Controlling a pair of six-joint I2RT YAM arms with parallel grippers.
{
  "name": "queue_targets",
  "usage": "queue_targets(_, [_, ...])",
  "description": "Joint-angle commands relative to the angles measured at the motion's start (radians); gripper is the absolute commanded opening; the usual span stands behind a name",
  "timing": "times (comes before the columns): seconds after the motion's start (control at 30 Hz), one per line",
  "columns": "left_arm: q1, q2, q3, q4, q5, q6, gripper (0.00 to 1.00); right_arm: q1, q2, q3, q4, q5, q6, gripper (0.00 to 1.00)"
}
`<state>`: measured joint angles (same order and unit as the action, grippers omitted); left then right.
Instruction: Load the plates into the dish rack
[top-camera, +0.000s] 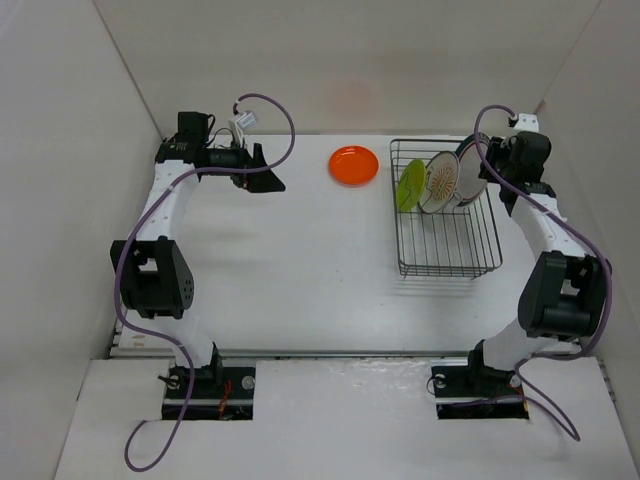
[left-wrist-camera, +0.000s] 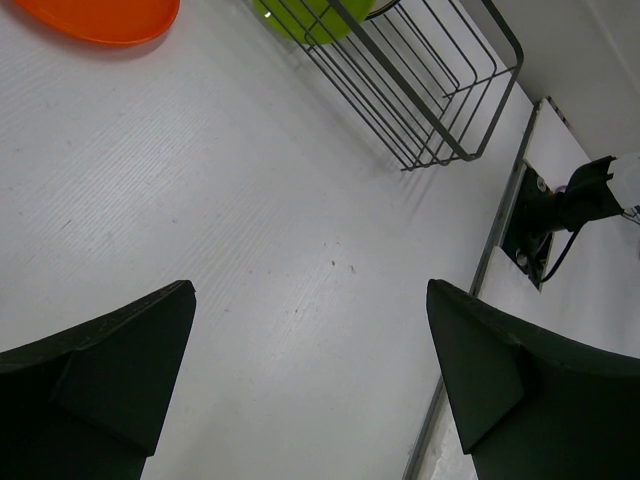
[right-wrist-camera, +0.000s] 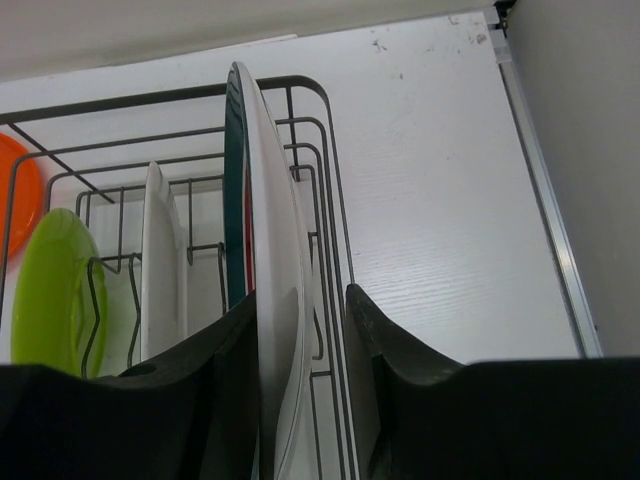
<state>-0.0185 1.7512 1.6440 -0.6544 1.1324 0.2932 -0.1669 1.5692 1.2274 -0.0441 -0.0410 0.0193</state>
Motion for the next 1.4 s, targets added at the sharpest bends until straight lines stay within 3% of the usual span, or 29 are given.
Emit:
queue_targets(0.0, [-0.001,-0.009,-0.006,0.015,0.032,0.003,1.00,-0.002,0.012,0.003,0.047,-0.029,0.004,0.41])
queue_targets(0.2, [-0.001,-0.009,-0.006,0.024,0.032,0.003,1.00,0.007,0.023,0.003,0.047,-0.062,0.004,0.37])
queue_targets(0.43, [-0.001,-0.009,-0.006,0.024,0.032,0.003,1.00,0.026,0.014,0.003,0.047,-0.071,-0.005,0.22])
queue_targets(0.77, [-0.001,-0.018,-0.006,0.024,0.032,-0.006,1.00,0.066,-0.014,-0.006,0.038,-0.048,-0.005,0.21])
queue_targets(1.2, [-0.001,-0.018,-0.015,0.024,0.032,-0.016,1.00,0.107,-0.075,-0.006,-0.010,0.182,0.022,0.01])
queue_targets(1.37, [-0.001,-0.009,0.003,0.024,0.032,-0.025,1.00,0.141,-0.075,-0.006,-0.028,0.251,0.022,0.00])
